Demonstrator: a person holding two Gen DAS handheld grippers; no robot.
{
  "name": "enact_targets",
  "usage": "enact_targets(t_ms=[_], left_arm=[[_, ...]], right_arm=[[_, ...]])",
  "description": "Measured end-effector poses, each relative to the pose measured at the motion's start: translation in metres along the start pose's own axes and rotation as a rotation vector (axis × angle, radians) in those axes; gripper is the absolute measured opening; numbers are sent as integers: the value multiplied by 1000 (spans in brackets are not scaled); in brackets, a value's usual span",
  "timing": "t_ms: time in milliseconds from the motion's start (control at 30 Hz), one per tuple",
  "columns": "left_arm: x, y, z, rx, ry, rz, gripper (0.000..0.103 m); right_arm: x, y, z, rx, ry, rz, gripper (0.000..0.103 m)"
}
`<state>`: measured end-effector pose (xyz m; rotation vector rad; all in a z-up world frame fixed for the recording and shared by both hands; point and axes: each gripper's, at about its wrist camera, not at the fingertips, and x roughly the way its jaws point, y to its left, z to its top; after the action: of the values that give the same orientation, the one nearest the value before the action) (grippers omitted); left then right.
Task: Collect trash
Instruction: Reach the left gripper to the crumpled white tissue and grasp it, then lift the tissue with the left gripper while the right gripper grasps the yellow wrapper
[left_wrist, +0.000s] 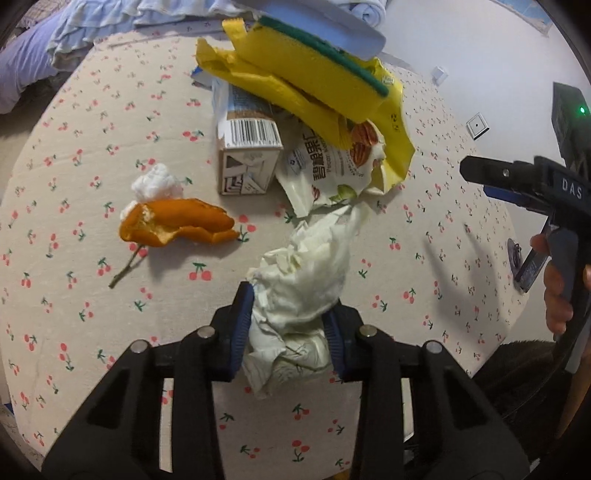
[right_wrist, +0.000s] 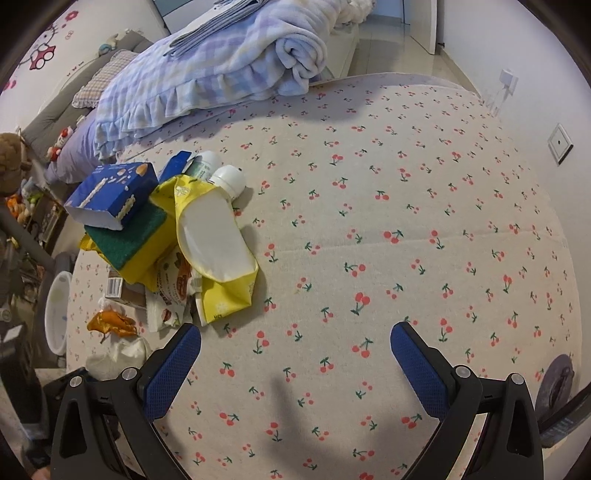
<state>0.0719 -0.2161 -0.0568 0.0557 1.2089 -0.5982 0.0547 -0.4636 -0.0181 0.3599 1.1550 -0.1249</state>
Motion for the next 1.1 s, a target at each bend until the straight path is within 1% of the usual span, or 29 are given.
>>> enact_targets(t_ms=[33, 67, 100, 200, 333, 367, 467, 533, 600, 700, 767, 833, 900, 933, 1000, 1067, 1100], left_arm=[[-5, 0, 0, 2, -7, -4, 36], [-10, 1, 3, 0, -17, -10, 23], [-14, 1, 4, -3, -23, -16, 18], [-34, 10, 11, -23, -72, -11, 18], [-66, 30, 22, -46, -138, 29, 18], [-67, 35, 27, -50, -149, 40, 18], [-81, 56, 33, -76, -187, 59, 18], [-84, 64, 33, -94, -206, 63, 18], [-85, 78, 30, -127, -223, 68, 18], [-80, 96, 27, -211, -196, 45, 18], [-81, 104, 25, -240, -195, 29, 18], [-87, 104, 25, -246, -205, 31, 18], [-90, 105, 25, -248, -216, 33, 18], [-91, 105, 24, -248, -218, 35, 18], [-92, 107, 22, -254, -221, 37, 18], [-93, 109, 21, -264, -223, 35, 18], [-94, 110, 21, -267, -224, 34, 18]], right_arm=[[1, 2, 1, -3, 1, 3, 103], [1, 3, 2, -5, 2, 8, 103], [2, 4, 4, -7, 5, 17, 103], [5, 8, 10, -6, 15, 43, 102], [9, 10, 23, 30, 31, 108, 100], [11, 11, 26, 44, 35, 125, 99], [19, 11, 37, 99, 52, 184, 93], [26, 11, 43, 127, 64, 208, 90], [35, 12, 49, 149, 75, 220, 83], [50, 15, 54, 164, 106, 232, 74], [57, 19, 55, 169, 119, 241, 70], [62, 24, 56, 157, 122, 234, 60], [66, 27, 58, 150, 112, 229, 42], [65, 28, 58, 151, 103, 230, 41], [59, 30, 59, 144, 64, 203, 25], [48, 33, 60, 118, 16, 154, 15], [45, 32, 60, 116, 0, 143, 12]])
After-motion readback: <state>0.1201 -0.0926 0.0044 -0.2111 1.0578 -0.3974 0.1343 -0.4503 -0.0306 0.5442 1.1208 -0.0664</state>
